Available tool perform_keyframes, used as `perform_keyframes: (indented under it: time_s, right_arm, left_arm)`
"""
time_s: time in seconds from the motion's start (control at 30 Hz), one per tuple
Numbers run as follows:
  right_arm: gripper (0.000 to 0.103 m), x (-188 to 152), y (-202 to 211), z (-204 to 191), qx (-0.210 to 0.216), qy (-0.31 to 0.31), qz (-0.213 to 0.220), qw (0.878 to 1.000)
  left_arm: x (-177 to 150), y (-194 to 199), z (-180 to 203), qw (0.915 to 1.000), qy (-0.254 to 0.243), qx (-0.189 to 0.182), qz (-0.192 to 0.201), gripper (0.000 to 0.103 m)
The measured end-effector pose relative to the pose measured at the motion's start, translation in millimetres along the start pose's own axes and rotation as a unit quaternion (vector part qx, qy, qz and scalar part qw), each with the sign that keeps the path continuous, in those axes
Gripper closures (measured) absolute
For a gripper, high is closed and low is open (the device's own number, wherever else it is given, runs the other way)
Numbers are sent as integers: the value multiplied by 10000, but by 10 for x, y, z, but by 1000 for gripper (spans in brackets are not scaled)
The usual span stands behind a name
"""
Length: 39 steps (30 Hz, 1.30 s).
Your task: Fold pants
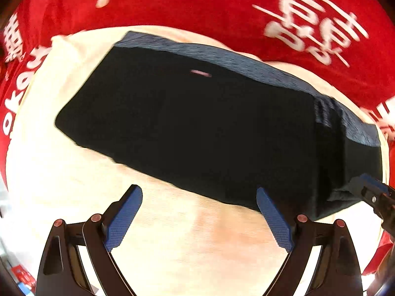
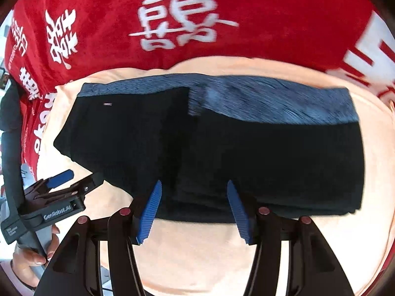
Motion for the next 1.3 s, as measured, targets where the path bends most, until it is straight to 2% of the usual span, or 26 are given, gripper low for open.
perform_keyframes:
  time_s: [0.07,0.13,0.2,0.3,0.47,0.6,0.7,0.77,0.87,0.9,0.97,1.03,1.1,1.23,1.3]
  right_arm:
    - [43,78,-101,-78,4,40,-59,10000]
    - [43,87,-274,-143,15,86,-305,9995]
    - [41,38,-400,-184,-132,65,-473,9988]
    - [41,-11,-384,-255,-331,230,-437,9982]
    - [40,-27,-406,-283,-423,446,-564,9965]
    - [33,4,-441,-320,-448,473,-609,9960]
    - [33,3,-434,-393,-665,596,-641,9939]
    - [31,-16,-408,-466,-847,767,-652,9913]
    - [31,-56,-352,-567,-1025,1010,-614,9877]
    - [33,-55,-313,-593,-976,1033,-536,9884]
    - [41,-23,-203,-697,-619,1068,-251,9920]
    - [41,32,-183,-811,-531,1251,-159,9906]
    - [41,71,-278,-844,-465,1280,-240,9904]
    - [42,-2,-606,-624,-97,722,-654,9952]
    - [42,-35,-606,-606,-9,715,-569,9958]
  left_arm:
    - [49,-13,-132,9999,109,-1,2,8]
    - [94,-39,-267,9997,236,-20,-27,8]
    - [122,-53,-381,9993,362,-95,-62,8]
    - [157,-70,-492,9985,469,-264,-58,9]
    - [192,-147,-596,9964,607,-539,-247,9]
    - [221,-167,-625,9963,604,-579,-219,8]
    - [357,-158,-745,9926,967,-732,-85,8]
    - [446,-170,-913,9872,1343,-855,-64,9]
    - [519,-185,-1041,9847,1524,-843,-48,9]
    - [534,-188,-1068,9847,1521,-847,-17,9]
    - [541,-186,-1092,9841,1520,-919,-7,8]
    - [545,-221,-1105,9801,1621,-1143,-95,8]
    - [549,-257,-1115,9745,1757,-1387,-162,8]
    - [579,-343,-1151,9592,2013,-1968,-251,8]
    - [593,-381,-1198,9489,2108,-2326,-335,9]
Point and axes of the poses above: each gripper's, at about its wrist camera, not at the fingertips, and y roughly against the way its jaws point, z to its right, x to its top, the point moved 3 cm from there along -y, roughly the way its jaws point, and after that the axes turned 15 degrees about y, right-handed, at the moved point
